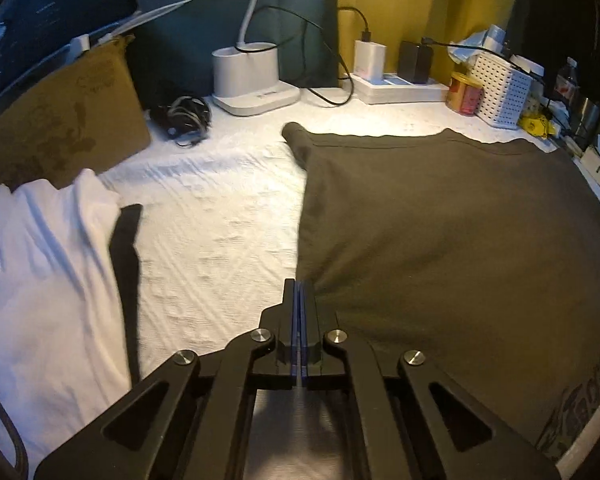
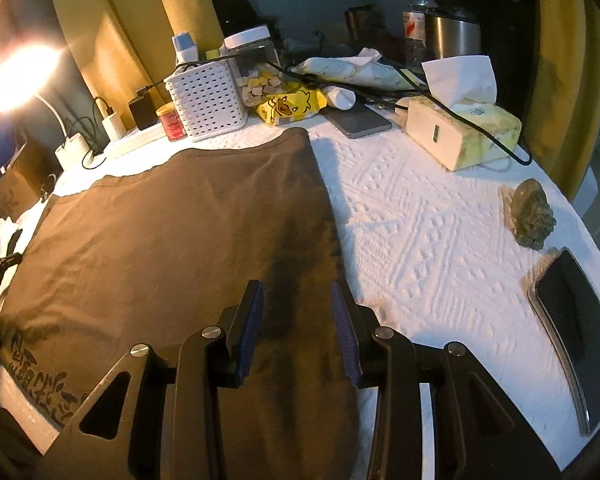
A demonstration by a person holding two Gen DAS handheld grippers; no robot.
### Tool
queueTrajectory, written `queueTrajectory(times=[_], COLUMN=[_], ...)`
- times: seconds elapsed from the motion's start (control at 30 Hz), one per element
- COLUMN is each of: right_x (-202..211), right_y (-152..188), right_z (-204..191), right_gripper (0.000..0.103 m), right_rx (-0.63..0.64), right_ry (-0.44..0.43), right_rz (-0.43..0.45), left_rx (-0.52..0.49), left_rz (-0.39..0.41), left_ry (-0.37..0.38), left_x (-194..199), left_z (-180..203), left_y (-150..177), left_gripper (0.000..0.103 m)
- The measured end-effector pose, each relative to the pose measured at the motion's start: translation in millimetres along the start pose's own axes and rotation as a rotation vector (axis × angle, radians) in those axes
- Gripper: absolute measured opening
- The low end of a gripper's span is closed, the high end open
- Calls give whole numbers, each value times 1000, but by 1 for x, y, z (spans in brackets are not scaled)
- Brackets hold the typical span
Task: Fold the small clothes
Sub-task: 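Open both tools to release the folded edge and withdraw them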
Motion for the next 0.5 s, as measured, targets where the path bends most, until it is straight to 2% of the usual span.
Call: queueTrajectory(times=[0.1,0.13,0.2,0.27,0.3,0.37,0.4,0.43,0.5], right_x=[6,9,14,20,23,30,33,37,43], right_y=[5,7,12,18,20,27,30,34,43], right_z=[-1,-1,-2,-2,-2,-2,-3,-3,-4], right_gripper=[38,40,68,76,76,76,76,76,76], right_rx=[-1,1,8,13,16,22,24,24,22], right_ry=[21,26,32,38,39,39,41,43,39], right_rz=[1,0,-7,-9,-10,-12,-13,-14,-22], left_rx=[-12,-29,-60,-56,-48,-38,-32,-20,-2], left_rz=[3,4,6,10,16,31,48,78,113], left_ry=[34,24,-25,-37,-32,-16,-4,14,50], left_x=[6,10,17,25,30,39,44,51,61], left_z=[6,11,20,26,30,35,39,43,50], left_y=[-3,-4,-6,-8,-8,-8,-8,-7,-5], left_gripper=[0,0,0,1,3,29,64,86,88])
Point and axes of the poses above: each gripper's, at about its wrist camera, not at the fingertips, and x roughly against the way its jaws point, z to its right, y to its underside, the point moved 4 cm from there along -x, roughly the way its jaws point, and after that the axes turned 10 degrees about -x, right-handed, at the moved point
